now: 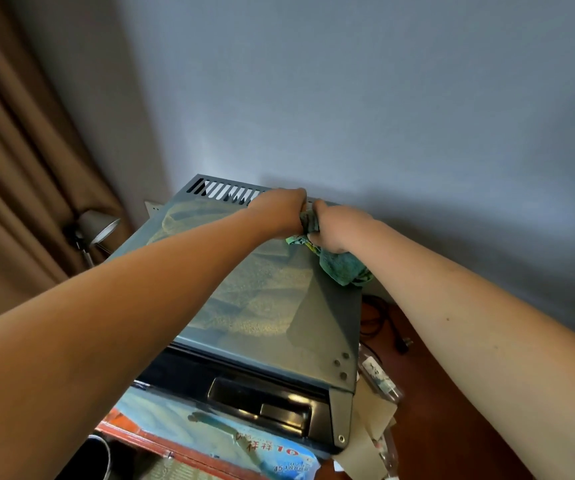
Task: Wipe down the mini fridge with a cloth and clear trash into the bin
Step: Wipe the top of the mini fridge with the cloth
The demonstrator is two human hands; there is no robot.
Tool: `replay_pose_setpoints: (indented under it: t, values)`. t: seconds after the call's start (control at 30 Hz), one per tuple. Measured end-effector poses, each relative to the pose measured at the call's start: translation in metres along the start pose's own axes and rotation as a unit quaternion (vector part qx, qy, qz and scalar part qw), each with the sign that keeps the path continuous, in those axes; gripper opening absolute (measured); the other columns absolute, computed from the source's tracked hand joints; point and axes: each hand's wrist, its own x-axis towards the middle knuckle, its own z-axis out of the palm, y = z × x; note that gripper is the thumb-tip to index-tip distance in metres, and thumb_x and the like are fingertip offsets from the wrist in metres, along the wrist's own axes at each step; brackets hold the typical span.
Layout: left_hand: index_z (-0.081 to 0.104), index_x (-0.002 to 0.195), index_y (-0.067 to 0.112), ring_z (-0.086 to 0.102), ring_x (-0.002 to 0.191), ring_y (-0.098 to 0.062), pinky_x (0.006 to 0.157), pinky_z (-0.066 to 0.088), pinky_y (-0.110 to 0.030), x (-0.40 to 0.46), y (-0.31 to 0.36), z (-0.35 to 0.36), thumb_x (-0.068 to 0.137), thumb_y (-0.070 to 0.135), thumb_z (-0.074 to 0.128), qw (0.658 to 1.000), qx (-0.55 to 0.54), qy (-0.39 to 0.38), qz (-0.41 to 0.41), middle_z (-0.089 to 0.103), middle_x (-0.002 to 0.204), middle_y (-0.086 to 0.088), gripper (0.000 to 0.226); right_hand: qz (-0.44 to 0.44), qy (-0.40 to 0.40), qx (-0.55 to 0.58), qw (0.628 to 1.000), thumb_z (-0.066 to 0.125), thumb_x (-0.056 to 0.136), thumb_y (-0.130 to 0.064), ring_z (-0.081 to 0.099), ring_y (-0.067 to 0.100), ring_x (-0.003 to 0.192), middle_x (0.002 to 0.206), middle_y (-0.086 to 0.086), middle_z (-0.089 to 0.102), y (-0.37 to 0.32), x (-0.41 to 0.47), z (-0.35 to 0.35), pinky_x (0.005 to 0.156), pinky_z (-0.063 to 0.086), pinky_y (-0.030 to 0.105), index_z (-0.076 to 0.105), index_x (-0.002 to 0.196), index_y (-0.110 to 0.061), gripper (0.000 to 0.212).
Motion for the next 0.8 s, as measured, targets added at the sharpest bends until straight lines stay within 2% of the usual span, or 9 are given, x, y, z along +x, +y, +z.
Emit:
replay_pose_setpoints:
  t: [0.13,0.3,0.47,0.53,0.63,0.67,0.8]
  values:
    - [0.049,0.100,0.019,0.056,0.074,-0.022,0.057,0.043,-0.031,0.023,-0.009,0.000,0.082,0.032,0.063,0.999,0.009,-0.001,-0.033,0.057,0.082,0.000,0.026,-0.015,0.002,0.028,0.999,0.056,0.100,-0.037,0.060,0.029,0.078,0.087,0.008,0.058,0.004,0.035,-0.003,0.063,0.045,0.037,0.032,0.143,-0.015,0.054]
    - [0.050,0.100,0.024,0.056,0.075,-0.019,0.057,0.041,-0.030,0.035,-0.016,0.001,0.080,0.033,0.064,0.999,-0.001,-0.007,-0.051,0.059,0.084,0.002,0.026,-0.024,0.007,0.048,0.999,0.055,0.099,-0.036,0.059,0.029,0.074,0.085,0.010,0.059,0.009,0.050,-0.002,0.057,0.041,0.036,0.034,0.135,-0.015,0.046]
    - [0.052,0.106,0.018,0.056,0.081,-0.024,0.060,0.040,-0.031,0.018,-0.007,-0.005,0.082,0.032,0.066,0.999,0.022,-0.008,-0.029,0.060,0.090,-0.002,0.031,-0.009,0.014,0.064,0.998,0.053,0.100,-0.036,0.058,0.033,0.079,0.084,0.011,0.057,0.002,0.025,0.004,0.064,0.044,0.039,0.032,0.139,-0.013,0.049]
    - [0.053,0.105,0.018,0.055,0.081,-0.024,0.057,0.037,-0.030,0.004,0.000,-0.007,0.081,0.031,0.067,1.000,0.021,-0.014,-0.010,0.060,0.091,-0.002,0.031,0.007,0.005,0.064,0.998,0.052,0.101,-0.037,0.061,0.032,0.082,0.092,0.013,0.062,-0.002,0.007,0.007,0.069,0.046,0.039,0.026,0.147,-0.014,0.058]
    - [0.051,0.097,0.021,0.056,0.079,-0.023,0.058,0.038,-0.029,-0.023,0.007,-0.008,0.080,0.032,0.068,1.000,0.001,-0.017,0.014,0.060,0.088,-0.001,0.027,0.022,-0.004,0.075,0.997,0.053,0.103,-0.039,0.060,0.039,0.115,0.129,0.024,0.060,-0.007,-0.024,0.012,0.082,0.047,0.040,0.008,0.161,-0.015,0.077]
    - [0.051,0.095,0.021,0.057,0.080,-0.023,0.061,0.040,-0.029,-0.032,0.009,-0.009,0.079,0.032,0.069,1.000,-0.002,-0.018,0.020,0.060,0.088,0.000,0.026,0.028,-0.008,0.079,0.996,0.053,0.103,-0.040,0.059,0.039,0.118,0.135,0.025,0.057,-0.010,-0.036,0.012,0.082,0.047,0.039,0.004,0.162,-0.017,0.080]
    - [0.055,0.100,0.018,0.058,0.082,-0.023,0.059,0.039,-0.029,-0.063,0.020,-0.011,0.079,0.029,0.069,0.998,0.008,-0.024,0.062,0.059,0.088,-0.001,0.027,0.067,-0.023,0.092,0.993,0.054,0.103,-0.038,0.063,0.033,0.085,0.105,0.019,0.068,-0.023,-0.078,0.017,0.071,0.051,0.038,0.006,0.160,-0.017,0.077]
